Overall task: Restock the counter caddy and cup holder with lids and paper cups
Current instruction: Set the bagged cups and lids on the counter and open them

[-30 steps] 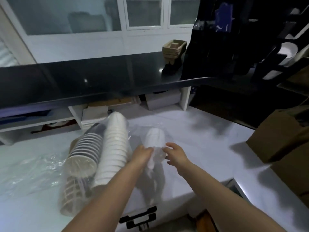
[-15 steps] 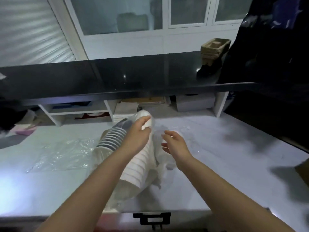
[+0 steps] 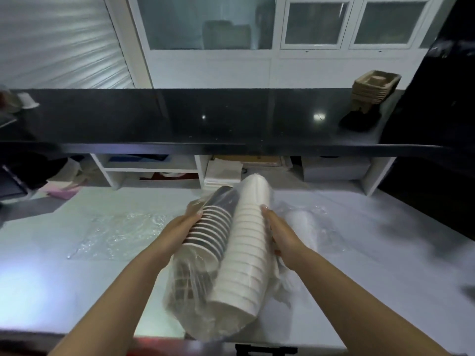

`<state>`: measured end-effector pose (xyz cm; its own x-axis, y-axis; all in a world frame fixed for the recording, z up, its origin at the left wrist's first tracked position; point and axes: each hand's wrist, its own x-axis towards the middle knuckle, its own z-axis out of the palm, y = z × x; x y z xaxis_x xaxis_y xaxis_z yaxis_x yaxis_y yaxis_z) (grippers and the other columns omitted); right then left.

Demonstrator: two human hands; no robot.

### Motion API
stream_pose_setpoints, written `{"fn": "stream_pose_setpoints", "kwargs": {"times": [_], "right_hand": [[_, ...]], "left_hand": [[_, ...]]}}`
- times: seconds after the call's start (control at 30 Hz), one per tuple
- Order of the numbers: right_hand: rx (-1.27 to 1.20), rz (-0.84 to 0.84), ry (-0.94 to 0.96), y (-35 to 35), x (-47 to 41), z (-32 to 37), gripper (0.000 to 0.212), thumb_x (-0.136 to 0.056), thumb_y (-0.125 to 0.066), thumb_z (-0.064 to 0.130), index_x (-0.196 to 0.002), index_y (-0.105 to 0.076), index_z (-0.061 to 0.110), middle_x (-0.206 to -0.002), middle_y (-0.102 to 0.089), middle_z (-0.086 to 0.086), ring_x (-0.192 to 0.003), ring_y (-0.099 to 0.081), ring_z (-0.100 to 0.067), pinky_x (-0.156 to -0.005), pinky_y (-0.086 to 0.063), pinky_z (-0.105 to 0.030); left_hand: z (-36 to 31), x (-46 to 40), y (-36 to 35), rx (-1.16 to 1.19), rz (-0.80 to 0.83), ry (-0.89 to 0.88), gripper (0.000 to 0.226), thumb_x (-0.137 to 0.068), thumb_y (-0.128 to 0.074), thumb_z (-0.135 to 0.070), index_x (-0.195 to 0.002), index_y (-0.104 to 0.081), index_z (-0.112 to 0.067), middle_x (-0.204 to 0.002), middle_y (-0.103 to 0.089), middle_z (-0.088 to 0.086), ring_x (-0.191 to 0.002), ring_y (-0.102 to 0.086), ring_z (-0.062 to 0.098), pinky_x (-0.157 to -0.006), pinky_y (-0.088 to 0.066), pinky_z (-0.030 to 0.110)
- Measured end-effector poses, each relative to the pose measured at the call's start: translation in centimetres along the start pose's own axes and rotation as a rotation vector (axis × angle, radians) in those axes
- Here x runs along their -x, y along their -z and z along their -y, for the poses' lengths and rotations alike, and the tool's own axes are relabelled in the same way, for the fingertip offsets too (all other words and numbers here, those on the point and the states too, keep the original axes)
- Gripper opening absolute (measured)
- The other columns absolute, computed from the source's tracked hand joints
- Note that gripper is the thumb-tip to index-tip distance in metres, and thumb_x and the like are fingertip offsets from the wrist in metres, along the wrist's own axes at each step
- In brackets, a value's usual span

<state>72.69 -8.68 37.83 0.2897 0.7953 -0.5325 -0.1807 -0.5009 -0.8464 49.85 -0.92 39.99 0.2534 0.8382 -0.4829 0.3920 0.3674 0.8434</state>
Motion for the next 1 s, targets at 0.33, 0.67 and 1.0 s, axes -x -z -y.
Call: {"fn": "stream_pose_setpoints", "kwargs": {"times": [0.33,0.67,1.0], "right_hand": [[-0.132,-0.154,0.039,-5.2,-1.6,-0.7,0.059,-0.082,-0.049,0.072,-0.118,-0.057,0.026,-0.109,-0.066,-0.004,-0.1,-0.063,-0.022,-0.095,-0.05,-0.045],[-0.188,-0.113,0.083,-15.1,-3.5,1.3,0.081,-0.059,-0.062,0.081,-0.123,-0.058,0.03,-0.116,-0.067,0.001,-0.103,-0.067,-0.022,-0.091,-0.054,-0.047],[-0.073,-0.146,0.083,-24.4,-5.9,3.7,0.093,-0.06,-0.05,0.088,-0.134,-0.047,0.032,-0.126,-0.059,0.008,-0.114,-0.057,-0.02,-0.101,-0.046,-0.046]], "left_hand": [[3.2,-2.4,2.8,0.268,0.085,0.032,0.066,-0.08,-0.055,-0.069,-0.122,-0.061,-0.019,-0.112,-0.071,0.009,-0.096,-0.069,0.025,-0.088,-0.051,0.04],[1.7,-4.3,11.5,0.264,0.192,-0.092,0.031,-0.094,-0.051,-0.04,-0.102,-0.068,-0.016,-0.082,-0.074,0.007,-0.068,-0.07,0.018,-0.065,-0.052,0.03],[2.3,-7.7,20.6,0.221,0.156,-0.025,0.04,-0.089,-0.057,-0.049,-0.108,-0.069,-0.016,-0.089,-0.073,0.007,-0.076,-0.07,0.02,-0.075,-0.056,0.033]]}}
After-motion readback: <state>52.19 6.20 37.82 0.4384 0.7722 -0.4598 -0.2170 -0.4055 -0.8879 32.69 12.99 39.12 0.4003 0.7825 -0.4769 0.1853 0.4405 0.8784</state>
